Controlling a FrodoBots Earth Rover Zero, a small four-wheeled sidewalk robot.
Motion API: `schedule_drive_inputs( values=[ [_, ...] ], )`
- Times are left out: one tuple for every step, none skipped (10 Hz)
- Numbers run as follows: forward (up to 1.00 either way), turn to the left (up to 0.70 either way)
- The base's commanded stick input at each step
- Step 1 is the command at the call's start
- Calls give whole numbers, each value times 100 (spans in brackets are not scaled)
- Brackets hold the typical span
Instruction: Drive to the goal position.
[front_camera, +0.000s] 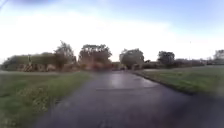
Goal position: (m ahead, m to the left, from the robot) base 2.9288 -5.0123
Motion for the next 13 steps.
schedule_drive_inputs(
  values=[
    [45,0],
    [45,0],
    [45,0],
    [45,0],
    [45,0],
    [45,0],
    [45,0],
    [45,0],
    [45,0],
    [45,0],
    [45,0],
    [45,0],
    [45,0]
  ],
)
